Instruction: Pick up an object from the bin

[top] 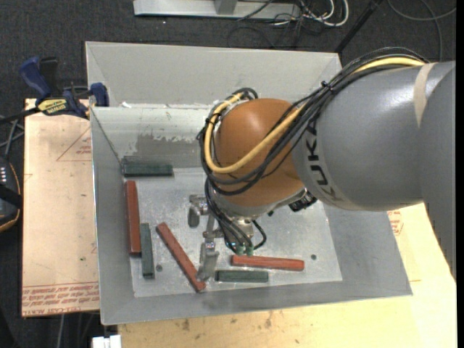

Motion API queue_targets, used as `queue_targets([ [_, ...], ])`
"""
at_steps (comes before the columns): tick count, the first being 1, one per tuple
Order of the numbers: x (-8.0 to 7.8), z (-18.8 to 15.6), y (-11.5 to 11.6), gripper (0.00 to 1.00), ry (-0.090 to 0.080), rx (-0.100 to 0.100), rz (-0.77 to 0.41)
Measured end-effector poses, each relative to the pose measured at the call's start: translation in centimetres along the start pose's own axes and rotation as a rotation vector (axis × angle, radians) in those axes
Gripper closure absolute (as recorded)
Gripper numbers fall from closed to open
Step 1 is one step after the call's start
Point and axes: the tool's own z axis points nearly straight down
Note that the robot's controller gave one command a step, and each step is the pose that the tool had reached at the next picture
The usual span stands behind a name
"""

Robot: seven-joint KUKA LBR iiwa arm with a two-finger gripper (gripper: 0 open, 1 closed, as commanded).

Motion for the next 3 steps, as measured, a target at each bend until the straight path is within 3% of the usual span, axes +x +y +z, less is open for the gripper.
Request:
queue_targets([
  [1,-0.2,-0.4,-0.1,0.00,-0.008,-0.002,0.004],
  [2,0.3,3.5,-2.9,0.00,-0.013,-0.003,-0.061],
  [3,0.7,7.1,-4.4,0.00,-0.007,0.000,-0.153],
])
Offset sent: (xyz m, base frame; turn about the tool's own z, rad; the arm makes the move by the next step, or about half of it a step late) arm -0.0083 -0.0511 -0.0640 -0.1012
